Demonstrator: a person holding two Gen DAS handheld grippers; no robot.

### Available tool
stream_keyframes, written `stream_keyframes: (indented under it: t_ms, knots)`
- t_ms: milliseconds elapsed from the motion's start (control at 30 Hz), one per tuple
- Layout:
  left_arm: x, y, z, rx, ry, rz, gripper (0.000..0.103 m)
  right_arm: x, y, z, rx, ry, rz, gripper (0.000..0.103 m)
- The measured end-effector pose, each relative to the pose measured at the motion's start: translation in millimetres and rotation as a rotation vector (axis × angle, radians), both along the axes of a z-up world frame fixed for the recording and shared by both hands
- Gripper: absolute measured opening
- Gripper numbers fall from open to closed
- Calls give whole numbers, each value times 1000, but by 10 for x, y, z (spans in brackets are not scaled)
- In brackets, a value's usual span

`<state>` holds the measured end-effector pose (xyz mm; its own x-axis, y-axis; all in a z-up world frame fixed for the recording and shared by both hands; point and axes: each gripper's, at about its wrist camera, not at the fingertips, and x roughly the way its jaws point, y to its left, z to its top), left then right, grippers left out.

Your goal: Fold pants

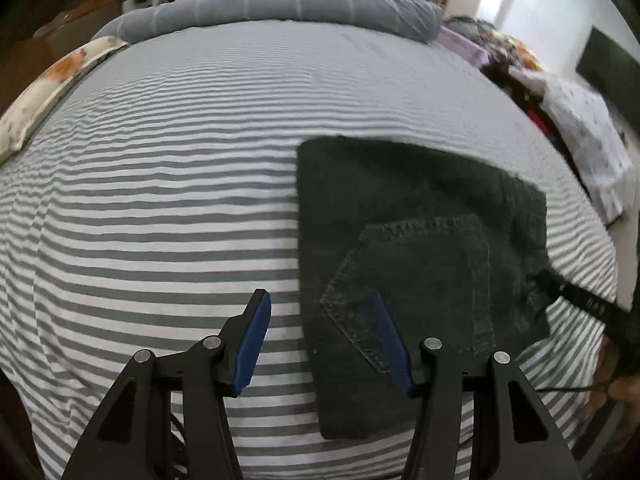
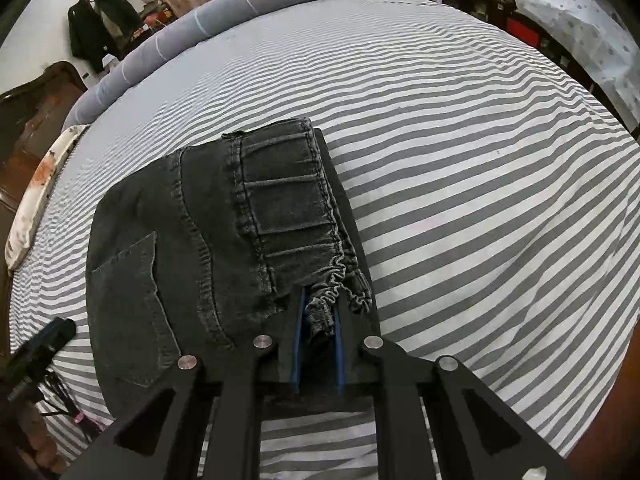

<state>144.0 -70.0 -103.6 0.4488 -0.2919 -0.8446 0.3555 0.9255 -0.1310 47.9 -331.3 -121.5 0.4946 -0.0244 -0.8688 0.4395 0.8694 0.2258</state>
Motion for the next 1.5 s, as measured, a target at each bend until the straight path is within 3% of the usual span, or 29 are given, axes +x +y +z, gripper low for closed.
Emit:
stream_keyframes:
  t_ms: [233,433,533,600,633,733,800,867,967,1067,1200,1400,1500]
  knots:
    - [-1,-184,-336,87,51,-45,55,11,-115,-36,46,0,27,13]
    - [-18,-213,-247,121,11,-70,58,8,-123,-30,42,-6,29,18]
    - [-49,-181,-133,118,-21,-65,58,-16,-128,3,47,-7,38,27]
    - [-74,-187,-80,119,-42,-75,58,-26,-131,23,56,-8,53,41]
    - [-83,-186,-47,119,-50,-81,58,-33,-149,31,67,-10,63,41]
    - [-54,-142,28,72,-42,-105,62,-57,-249,64,132,-41,101,45]
    - [32,-43,58,2,-9,-94,63,-50,-364,72,187,-63,120,56]
    - [176,80,27,-65,44,-60,63,-11,-461,73,215,-78,155,59]
    - [379,194,-80,-158,135,-28,63,76,-527,36,240,-71,211,60]
    - [452,224,-163,-203,171,-34,63,182,-601,-73,299,-58,254,60]
    - [554,178,-207,-224,176,-68,63,257,-649,-228,312,-44,289,61]
    - [660,-65,-350,-198,199,-124,63,364,-687,-347,351,-109,355,63]
    - [676,-153,-366,-201,178,-127,69,482,-722,-400,391,-145,372,64]
